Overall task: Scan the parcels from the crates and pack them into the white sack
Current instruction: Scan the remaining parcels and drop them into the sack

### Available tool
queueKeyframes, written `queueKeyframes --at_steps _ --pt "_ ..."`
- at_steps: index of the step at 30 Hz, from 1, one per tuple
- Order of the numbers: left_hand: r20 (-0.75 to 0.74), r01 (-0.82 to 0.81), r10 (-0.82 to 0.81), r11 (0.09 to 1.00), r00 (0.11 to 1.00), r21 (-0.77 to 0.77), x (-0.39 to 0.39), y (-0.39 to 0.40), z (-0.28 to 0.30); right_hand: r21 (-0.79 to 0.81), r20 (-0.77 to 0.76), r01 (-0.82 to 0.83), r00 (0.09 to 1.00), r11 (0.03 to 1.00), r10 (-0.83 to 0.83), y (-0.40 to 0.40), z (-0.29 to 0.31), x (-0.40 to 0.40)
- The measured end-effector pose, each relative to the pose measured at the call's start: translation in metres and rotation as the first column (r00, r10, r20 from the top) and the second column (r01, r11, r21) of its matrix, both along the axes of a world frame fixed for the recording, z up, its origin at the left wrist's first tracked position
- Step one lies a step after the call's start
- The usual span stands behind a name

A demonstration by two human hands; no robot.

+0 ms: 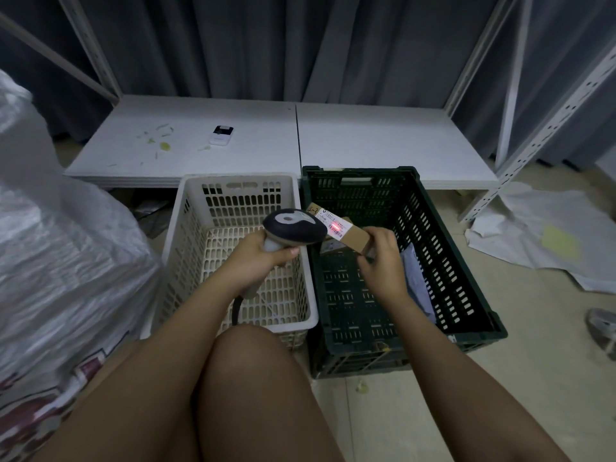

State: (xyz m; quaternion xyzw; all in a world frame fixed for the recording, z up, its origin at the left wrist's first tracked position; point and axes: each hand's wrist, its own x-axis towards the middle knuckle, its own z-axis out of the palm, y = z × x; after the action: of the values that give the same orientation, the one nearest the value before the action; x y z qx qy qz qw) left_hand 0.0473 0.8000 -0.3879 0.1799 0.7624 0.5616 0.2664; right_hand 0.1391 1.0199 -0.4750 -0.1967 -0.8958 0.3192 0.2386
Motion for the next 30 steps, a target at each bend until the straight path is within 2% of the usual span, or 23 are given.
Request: queueKeyframes --at_steps 7,18,26,30 --pt "0.047 0.024 -0.025 1.000 0.999 0.011 -0.002 0.000 0.000 0.046 -0.029 -0.006 1.000 0.999 0.007 0.003 0.009 -0.005" --pt "0.018 0.058 -0.058 0.998 0.998 0.001 -0.004 -0.002 -0.001 0.051 -0.055 -0.005 0.998 0.999 0.007 -0.001 0.012 -0.006" --pt "-0.006 0.022 -0.022 1.000 1.000 -0.012 -0.007 0.000 -0.006 0.044 -0.082 -0.006 0.997 0.999 0.009 -0.004 0.020 -0.006" --pt "-0.027 -0.007 0.008 0.998 1.000 0.061 -0.007 -0.002 0.001 0.049 -0.110 -0.043 0.993 0.998 0.048 -0.013 0.037 -0.002"
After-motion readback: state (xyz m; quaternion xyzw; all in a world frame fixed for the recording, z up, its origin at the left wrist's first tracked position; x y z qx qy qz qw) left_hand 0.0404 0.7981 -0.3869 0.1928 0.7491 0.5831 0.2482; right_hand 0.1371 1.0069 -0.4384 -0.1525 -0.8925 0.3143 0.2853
